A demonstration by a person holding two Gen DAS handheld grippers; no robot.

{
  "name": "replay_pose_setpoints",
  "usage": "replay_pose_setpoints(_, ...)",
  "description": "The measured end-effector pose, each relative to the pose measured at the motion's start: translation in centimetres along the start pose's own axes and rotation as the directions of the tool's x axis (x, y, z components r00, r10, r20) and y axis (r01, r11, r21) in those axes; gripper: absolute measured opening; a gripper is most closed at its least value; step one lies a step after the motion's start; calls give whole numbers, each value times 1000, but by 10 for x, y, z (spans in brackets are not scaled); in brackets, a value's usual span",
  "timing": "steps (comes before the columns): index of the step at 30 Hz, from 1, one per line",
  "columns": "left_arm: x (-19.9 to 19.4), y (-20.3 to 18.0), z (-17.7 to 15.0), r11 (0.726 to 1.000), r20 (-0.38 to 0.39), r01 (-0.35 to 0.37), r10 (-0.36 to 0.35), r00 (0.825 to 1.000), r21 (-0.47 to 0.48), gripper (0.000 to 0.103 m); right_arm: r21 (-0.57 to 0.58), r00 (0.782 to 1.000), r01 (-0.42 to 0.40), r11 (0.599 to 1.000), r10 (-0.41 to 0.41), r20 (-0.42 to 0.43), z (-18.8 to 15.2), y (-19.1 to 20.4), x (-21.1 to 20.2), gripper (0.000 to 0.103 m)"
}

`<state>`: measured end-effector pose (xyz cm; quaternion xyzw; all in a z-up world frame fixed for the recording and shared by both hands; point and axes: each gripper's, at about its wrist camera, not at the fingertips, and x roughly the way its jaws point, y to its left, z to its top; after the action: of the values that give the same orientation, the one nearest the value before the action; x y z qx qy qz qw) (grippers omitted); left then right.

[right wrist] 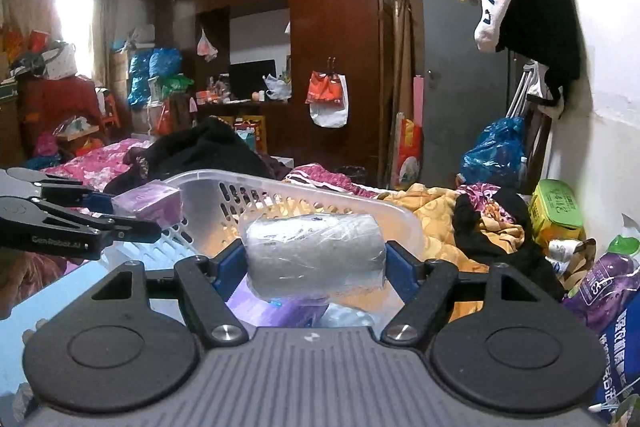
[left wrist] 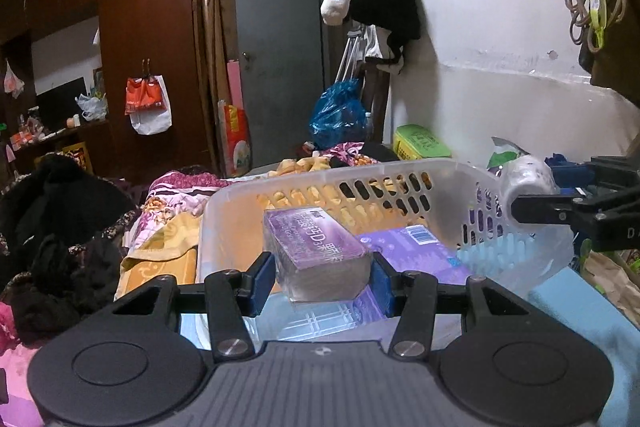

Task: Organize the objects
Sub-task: 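Carry the pink pack and wrapped roll over the basket with both grippers, then open both grippers to drop the pink pack and roll into the basket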

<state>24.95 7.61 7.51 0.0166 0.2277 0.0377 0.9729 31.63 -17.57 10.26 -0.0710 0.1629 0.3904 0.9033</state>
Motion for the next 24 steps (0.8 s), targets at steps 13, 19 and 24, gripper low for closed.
replay_pose_setpoints(13,8,2,-1,999,18,-39,39,999,-20,67,6,1000,1,1000,-1,-6,4,0,4,87)
replay_pose_setpoints(19,-3,-4,-7,998,62,-56,56,996,-3,82,48,999,33,998,-35,35,1,-7,-13,103)
replay_pose_setpoints(24,-51,-5,-26,999,127,-33,35,991,-16,84,137,994,3,991,-18,106,-37,-11,-67,103)
